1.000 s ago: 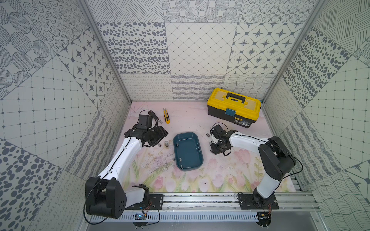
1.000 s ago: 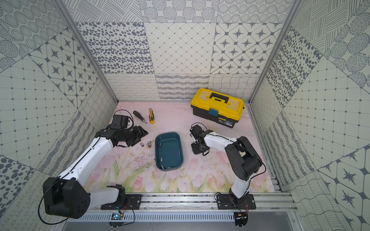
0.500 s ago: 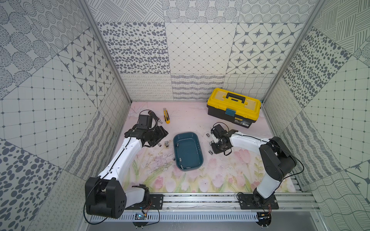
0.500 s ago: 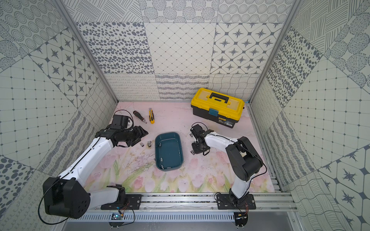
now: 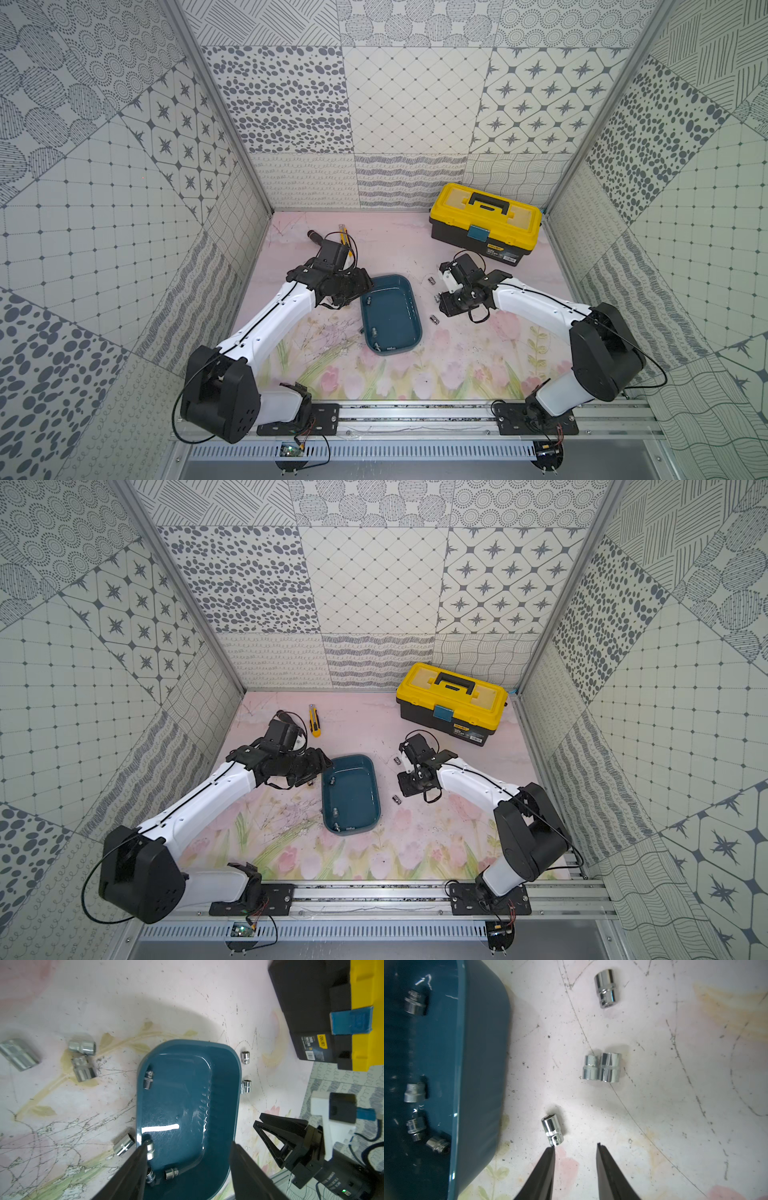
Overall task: Take out the socket from the storage box
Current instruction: Adjust the socket head at the center of the board, then pick up the socket head from the storage box.
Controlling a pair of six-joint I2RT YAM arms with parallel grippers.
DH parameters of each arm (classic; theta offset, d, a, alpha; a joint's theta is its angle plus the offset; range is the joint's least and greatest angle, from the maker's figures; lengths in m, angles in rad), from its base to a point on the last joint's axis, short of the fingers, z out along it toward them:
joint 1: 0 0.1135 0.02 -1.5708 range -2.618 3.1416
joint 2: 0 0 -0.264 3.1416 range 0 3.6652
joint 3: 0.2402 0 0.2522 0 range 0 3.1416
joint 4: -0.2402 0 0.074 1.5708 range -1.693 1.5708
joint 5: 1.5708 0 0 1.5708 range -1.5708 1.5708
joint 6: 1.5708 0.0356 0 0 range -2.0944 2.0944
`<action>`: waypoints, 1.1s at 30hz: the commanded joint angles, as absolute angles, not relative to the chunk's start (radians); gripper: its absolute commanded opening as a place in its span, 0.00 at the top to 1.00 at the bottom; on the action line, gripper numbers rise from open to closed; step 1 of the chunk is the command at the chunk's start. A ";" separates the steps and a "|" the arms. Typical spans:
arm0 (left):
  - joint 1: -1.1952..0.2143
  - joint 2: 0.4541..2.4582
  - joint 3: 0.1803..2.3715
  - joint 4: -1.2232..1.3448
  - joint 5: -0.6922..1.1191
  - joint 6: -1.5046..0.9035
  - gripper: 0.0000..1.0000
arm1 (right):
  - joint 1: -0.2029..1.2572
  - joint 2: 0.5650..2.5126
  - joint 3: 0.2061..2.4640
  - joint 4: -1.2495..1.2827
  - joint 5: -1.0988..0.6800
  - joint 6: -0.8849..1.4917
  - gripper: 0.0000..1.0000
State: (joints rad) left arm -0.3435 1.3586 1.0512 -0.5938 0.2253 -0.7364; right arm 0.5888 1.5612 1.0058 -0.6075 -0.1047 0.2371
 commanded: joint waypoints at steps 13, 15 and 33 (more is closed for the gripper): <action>-0.620 1.653 1.199 -0.656 -0.106 -0.730 0.34 | 0.595 1.518 0.963 -0.566 -0.148 0.256 0.61; -0.630 1.685 1.217 -0.662 -0.145 -0.725 0.32 | 0.595 1.516 0.959 -0.563 -0.152 0.257 0.61; -0.633 1.849 1.314 -0.744 -0.290 -0.748 0.20 | 0.591 1.474 0.928 -0.543 -0.156 0.247 0.61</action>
